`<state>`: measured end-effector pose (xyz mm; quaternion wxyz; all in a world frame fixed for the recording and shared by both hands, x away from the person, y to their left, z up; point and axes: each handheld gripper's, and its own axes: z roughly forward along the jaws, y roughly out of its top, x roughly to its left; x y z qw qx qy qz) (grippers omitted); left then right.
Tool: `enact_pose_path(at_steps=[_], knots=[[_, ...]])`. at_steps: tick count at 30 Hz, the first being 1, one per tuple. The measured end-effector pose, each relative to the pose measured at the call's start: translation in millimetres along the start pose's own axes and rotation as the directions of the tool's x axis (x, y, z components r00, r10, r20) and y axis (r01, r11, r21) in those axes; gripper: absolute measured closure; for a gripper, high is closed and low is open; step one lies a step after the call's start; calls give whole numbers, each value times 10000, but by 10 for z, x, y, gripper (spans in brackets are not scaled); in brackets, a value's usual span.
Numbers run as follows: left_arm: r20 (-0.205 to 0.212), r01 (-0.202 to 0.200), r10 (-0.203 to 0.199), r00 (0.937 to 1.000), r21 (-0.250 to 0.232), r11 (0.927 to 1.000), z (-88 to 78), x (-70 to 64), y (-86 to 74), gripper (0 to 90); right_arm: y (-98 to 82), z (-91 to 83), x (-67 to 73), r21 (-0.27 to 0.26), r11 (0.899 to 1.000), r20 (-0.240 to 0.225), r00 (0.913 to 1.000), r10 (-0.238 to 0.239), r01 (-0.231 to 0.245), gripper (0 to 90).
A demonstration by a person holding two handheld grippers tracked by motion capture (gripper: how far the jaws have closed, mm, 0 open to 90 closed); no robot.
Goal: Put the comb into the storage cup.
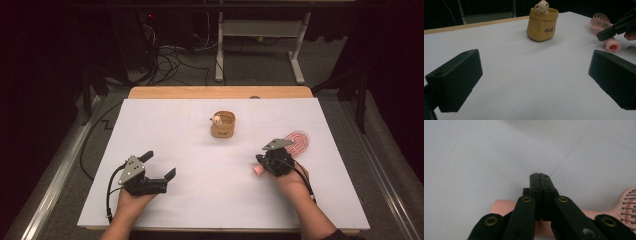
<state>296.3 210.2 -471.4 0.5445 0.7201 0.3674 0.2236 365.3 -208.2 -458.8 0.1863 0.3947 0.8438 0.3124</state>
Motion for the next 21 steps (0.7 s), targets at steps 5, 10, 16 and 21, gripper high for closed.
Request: enact_pose_path(at_steps=[5, 10, 16, 21], knots=[[29, 8, -8, 10000, 37, 10000, 5, -2, -1, 0, -35, -75, 6, 0, 9999, 12, 9999, -147, 147, 900], [90, -48, 48, 9999, 62, 10000, 19, -22, -2, 0, -63, -62, -13, 194, 9996, 119, 9997, -230, 228, 900], [94, -33, 32, 10000, 82, 10000, 25, -11, -5, 0, -87, -59, -38, 415, 9985, 118, 9993, -352, 346, 900], [115, -59, 58, 9999, 93, 9999, 28, -19, -5, 0, -133, -121, -69, 571, 9977, 210, 9990, -383, 371, 900]])
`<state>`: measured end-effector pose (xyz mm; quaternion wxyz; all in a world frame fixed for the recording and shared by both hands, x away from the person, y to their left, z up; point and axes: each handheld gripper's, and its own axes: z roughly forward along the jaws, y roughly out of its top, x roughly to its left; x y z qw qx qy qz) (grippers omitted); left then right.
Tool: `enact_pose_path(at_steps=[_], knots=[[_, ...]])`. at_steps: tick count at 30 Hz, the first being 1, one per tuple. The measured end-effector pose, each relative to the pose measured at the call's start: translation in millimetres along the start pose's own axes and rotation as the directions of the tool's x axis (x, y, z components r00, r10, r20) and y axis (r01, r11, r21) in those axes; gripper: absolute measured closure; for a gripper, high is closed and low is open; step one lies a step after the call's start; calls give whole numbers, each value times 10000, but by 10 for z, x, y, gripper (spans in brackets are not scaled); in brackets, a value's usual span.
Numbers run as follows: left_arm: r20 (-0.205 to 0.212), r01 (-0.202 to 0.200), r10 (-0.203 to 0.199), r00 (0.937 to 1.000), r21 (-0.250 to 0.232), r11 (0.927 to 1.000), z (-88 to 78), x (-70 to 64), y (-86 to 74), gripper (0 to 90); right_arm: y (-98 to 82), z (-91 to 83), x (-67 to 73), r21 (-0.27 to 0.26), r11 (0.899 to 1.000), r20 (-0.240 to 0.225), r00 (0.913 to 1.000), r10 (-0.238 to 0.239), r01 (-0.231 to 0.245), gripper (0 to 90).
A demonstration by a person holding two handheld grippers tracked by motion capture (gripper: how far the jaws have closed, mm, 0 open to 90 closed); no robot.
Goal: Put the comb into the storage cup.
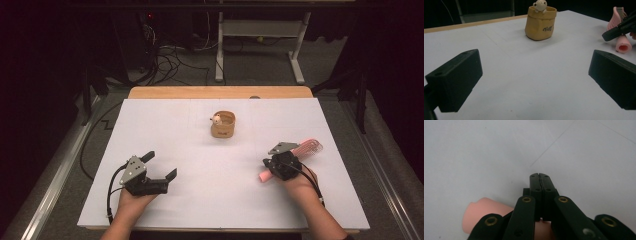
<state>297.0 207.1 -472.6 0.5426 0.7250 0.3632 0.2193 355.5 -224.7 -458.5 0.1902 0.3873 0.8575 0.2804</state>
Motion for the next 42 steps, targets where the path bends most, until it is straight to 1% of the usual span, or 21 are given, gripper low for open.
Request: enact_pose_path(at_steps=[3, 9, 12, 14, 18, 19, 21, 22, 24, 25, 26, 27, 28, 29, 30, 31, 34, 36, 40, 41, 42], knots=[[12, -3, 3, 10000, -13, 10000, 9, -11, 1, 0, -48, -39, -21, 96, 10000, 79, 10000, 11, -11, 900], [14, 42, -42, 10000, -37, 10000, 8, -11, 4, 0, -115, -77, -61, 13, 9999, 140, 9998, 163, -163, 900], [21, 37, -36, 10000, -40, 10000, 1, -10, 6, 0, -113, -71, -55, -18, 9997, 144, 9996, 232, -232, 900], [28, 24, -24, 10000, -30, 10000, -1, -12, 5, 0, -103, -63, -37, -64, 9998, 151, 9998, 162, -161, 900], [38, 23, -23, 10000, -2, 10000, -2, -11, 3, 0, -75, -106, -1, -356, 9993, 235, 9997, 111, -102, 900], [24, 10, -10, 10000, -21, 10000, -6, -11, 3, 0, -44, -208, -20, -607, 9982, 424, 9991, 55, -29, 900], [9, -18, 18, 10000, -17, 10000, -9, -8, 4, 0, -27, -327, -79, -867, 9962, 655, 9978, 43, 14, 900], [9, -18, 18, 10000, -17, 10000, -9, -8, 4, 0, -27, -327, -79, -867, 9962, 655, 9978, 43, 14, 900], [-7, 5, -5, 10000, -18, 10000, -9, -3, 4, 0, -40, -482, -189, -1147, 9932, 922, 9953, 286, -179, 900], [-19, -15, 15, 10000, -17, 10000, -7, -3, 4, 0, -55, -526, -227, -1213, 9923, 1011, 9942, 364, -240, 900], [-27, -31, 31, 10000, -6, 10000, -5, -3, 4, 0, -89, -594, -290, -1288, 9911, 1149, 9922, 491, -341, 900], [-39, -26, 26, 10000, 2, 10000, -1, -4, 3, 0, -165, -679, -365, -1401, 9884, 1275, 9888, 774, -593, 900], [-40, -22, 22, 10000, 16, 10000, 2, -4, 2, 0, -165, -679, -365, -1401, 9884, 1275, 9888, 774, -593, 900], [-46, -28, 29, 10000, 43, 10000, 9, -9, 0, 0, -253, -740, -415, -1468, 9862, 1325, 9864, 967, -770, 900], [-46, -28, 29, 10000, 43, 10000, 9, -9, 0, 0, -253, -740, -415, -1468, 9862, 1325, 9864, 967, -770, 900], [-42, -40, 40, 10000, 83, 10000, 15, -16, -2, 0, -335, -784, -438, -1527, 9841, 1298, 9854, 1104, -902, 900], [-20, -82, 83, 10000, 114, 9999, 19, -21, -3, 0, -420, -825, -442, -1632, 9815, 1329, 9835, 1227, -1004, 900], [-22, -92, 92, 10000, 120, 9999, 22, -22, -4, 0, -451, -814, -453, -1607, 9813, 1410, 9816, 1288, -1057, 900], [-27, -50, 50, 10000, 99, 9999, 27, -19, -4, 0, -427, -755, -475, -1616, 9802, 1385, 9808, 1376, -1147, 900], [-29, -60, 61, 10000, 101, 9999, 23, -18, -3, 0, -362, -711, -475, -1638, 9807, 1413, 9814, 1301, -1065, 900], [-37, -61, 61, 10000, 99, 9999, 21, -17, -3, 0, -362, -711, -475, -1638, 9807, 1413, 9814, 1301, -1065, 900]])
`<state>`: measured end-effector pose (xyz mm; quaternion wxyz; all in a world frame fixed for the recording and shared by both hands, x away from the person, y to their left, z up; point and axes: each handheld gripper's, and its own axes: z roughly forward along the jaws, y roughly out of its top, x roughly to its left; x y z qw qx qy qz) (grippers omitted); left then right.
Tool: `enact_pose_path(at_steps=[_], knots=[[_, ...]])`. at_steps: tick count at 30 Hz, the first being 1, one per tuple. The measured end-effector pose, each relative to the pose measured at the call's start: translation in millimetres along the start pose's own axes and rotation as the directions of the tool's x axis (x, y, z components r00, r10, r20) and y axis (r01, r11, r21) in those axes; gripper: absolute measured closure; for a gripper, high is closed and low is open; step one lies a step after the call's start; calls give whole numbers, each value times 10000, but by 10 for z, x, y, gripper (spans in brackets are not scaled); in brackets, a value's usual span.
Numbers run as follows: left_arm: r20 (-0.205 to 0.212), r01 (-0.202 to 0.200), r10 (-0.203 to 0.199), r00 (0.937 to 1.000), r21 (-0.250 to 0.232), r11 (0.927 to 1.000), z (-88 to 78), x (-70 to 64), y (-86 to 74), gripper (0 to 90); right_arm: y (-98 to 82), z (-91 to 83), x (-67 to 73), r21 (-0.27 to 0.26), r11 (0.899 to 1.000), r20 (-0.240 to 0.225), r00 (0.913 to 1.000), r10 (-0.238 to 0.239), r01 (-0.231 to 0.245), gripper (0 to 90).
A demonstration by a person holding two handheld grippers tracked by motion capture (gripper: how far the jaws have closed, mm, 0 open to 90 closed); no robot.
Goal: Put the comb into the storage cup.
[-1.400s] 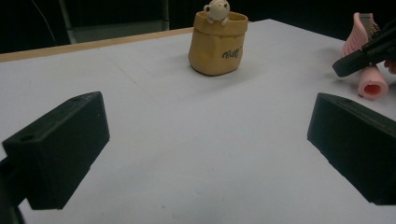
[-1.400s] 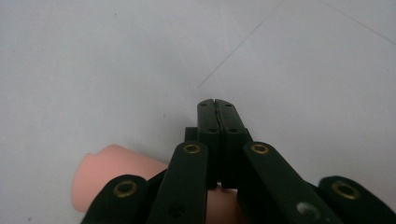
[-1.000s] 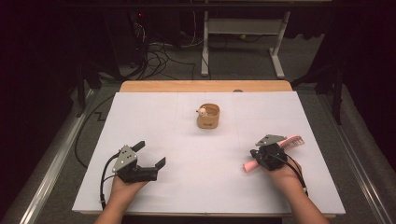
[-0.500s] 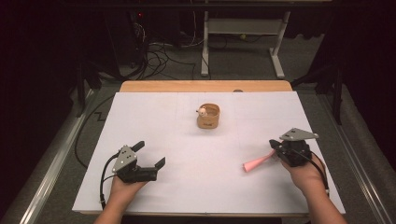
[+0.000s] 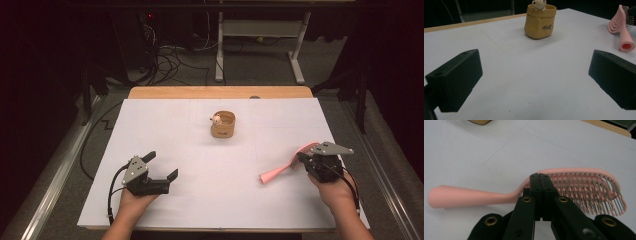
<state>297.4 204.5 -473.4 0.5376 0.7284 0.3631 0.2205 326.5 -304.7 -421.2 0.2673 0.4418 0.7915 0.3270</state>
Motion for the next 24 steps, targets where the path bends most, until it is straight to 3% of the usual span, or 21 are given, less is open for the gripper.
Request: enact_pose_path(at_steps=[7, 8, 12, 15, 17, 18, 19, 21, 23, 24], knots=[[29, -42, 42, 10000, -20, 10000, -22, 2, 1, 0, 220, 244, 44, 420, 9988, 154, 9996, -249, 243, 900], [18, -106, 106, 9999, -20, 9999, -27, 2, 1, 0, 254, 342, 68, 624, 9975, 124, 9994, -329, 321, 900], [-2, -41, 41, 10000, 0, 10000, -27, 16, -1, 0, 317, 429, 169, 595, 9971, -162, 9988, -472, 481, 900], [32, -82, 82, 10000, -12, 10000, -26, 9, 0, 0, 393, 527, 434, 725, 9914, -949, 9903, -1018, 1089, 900], [45, -80, 80, 10000, -21, 10000, -26, 3, 1, 0, 419, 584, 611, 912, 9829, -1420, 9790, -1463, 1602, 900], [45, -80, 80, 10000, -21, 10000, -26, 3, 1, 0, 419, 584, 611, 912, 9829, -1420, 9790, -1463, 1602, 900], [70, -104, 104, 9999, -20, 9999, -27, -4, 1, 0, 430, 641, 795, 999, 9749, -1875, 9660, -1782, 1992, 900], [89, -107, 108, 9999, -17, 9999, -26, -6, 1, 0, 429, 659, 847, 1074, 9719, -1970, 9626, -1859, 2097, 900], [112, -89, 89, 9999, -13, 10000, -23, -7, 0, 0, 420, 744, 966, 1384, 9588, -2160, 9524, -2153, 2481, 900], [117, -86, 87, 9999, -13, 10000, -22, -7, -1, 0, 420, 744, 966, 1384, 9588, -2160, 9524, -2153, 2481, 900]])
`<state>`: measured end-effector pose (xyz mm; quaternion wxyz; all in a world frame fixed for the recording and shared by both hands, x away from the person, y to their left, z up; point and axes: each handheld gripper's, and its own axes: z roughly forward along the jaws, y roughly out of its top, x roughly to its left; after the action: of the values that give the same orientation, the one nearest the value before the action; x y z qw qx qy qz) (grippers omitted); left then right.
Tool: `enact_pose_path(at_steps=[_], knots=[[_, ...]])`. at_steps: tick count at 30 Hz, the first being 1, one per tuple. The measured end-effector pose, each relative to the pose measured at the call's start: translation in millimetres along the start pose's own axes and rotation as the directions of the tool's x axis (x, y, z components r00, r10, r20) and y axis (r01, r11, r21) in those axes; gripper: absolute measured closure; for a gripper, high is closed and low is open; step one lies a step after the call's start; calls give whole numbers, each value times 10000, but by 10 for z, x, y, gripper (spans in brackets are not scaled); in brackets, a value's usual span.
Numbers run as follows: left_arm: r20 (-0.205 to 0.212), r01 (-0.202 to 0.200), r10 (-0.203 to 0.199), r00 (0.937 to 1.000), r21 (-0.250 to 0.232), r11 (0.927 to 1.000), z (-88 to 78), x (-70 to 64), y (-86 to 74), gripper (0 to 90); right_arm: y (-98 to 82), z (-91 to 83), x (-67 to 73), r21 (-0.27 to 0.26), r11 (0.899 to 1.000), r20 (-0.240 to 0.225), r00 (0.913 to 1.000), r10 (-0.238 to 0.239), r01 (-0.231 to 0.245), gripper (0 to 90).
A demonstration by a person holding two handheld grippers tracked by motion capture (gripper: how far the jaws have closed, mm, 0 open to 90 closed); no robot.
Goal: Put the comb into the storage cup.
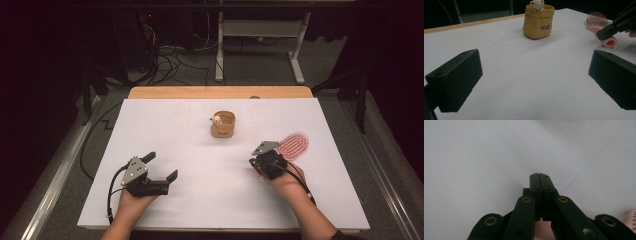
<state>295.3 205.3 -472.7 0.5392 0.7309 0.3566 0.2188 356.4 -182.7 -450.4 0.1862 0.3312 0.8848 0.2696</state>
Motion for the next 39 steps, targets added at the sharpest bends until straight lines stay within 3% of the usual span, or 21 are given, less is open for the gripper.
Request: enact_pose_path(at_steps=[6, 9, 11, 24, 39], knots=[[44, 0, 0, 10000, 12, 10000, 1, 0, -1, 0, 46, 69, -50, 390, 9992, -472, 9988, 127, -108, 900], [67, -4, 4, 10000, -18, 10000, 0, -6, 1, 0, 107, 131, 1, 1170, 9920, -564, 9976, -403, 467, 900], [85, -13, 13, 10000, -6, 10000, -1, -7, 0, 0, 118, 134, 26, 1314, 9892, -481, 9971, -591, 649, 900], [75, -24, 24, 10000, 11, 10000, 6, -16, -1, 0, -74, -76, -3, 1064, 9932, -600, 9973, -418, 480, 900], [160, -64, 62, 9999, 95, 9999, 9, -34, -4, 0, -379, -367, 47, 1467, 9841, -655, 9936, -918, 1006, 900]])
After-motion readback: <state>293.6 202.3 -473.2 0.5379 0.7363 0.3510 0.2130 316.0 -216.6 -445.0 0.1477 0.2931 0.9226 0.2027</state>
